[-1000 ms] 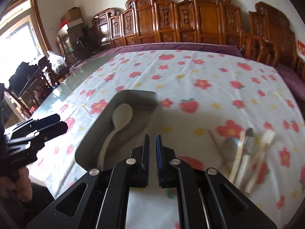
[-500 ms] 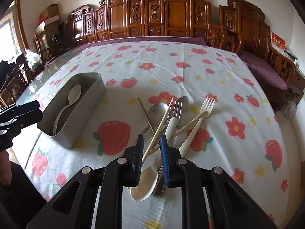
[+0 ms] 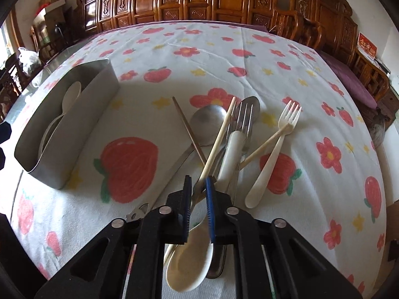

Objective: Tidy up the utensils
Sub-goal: 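Reach the right gripper back to the pile and grasp another wooden chopstick, then grasp a white plastic spoon with the left gripper while the right gripper holds the chopstick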

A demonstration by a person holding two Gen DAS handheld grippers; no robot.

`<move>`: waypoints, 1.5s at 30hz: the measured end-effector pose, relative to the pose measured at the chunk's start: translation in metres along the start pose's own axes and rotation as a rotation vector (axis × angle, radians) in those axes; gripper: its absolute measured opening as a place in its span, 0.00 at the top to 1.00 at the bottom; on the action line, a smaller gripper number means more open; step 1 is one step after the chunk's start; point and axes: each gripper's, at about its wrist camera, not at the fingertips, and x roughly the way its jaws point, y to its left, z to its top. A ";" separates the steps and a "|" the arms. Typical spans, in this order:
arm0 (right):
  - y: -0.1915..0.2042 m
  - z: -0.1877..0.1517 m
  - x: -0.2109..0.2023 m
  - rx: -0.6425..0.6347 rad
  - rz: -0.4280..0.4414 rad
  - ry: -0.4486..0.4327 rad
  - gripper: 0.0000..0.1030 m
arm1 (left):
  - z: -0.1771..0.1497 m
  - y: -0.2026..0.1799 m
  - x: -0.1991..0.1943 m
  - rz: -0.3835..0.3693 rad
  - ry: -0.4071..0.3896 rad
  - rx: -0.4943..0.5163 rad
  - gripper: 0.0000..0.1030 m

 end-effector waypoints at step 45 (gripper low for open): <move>-0.116 -0.064 -0.128 0.089 -0.010 -0.169 0.94 | 0.001 -0.107 0.028 -0.026 0.099 0.036 0.52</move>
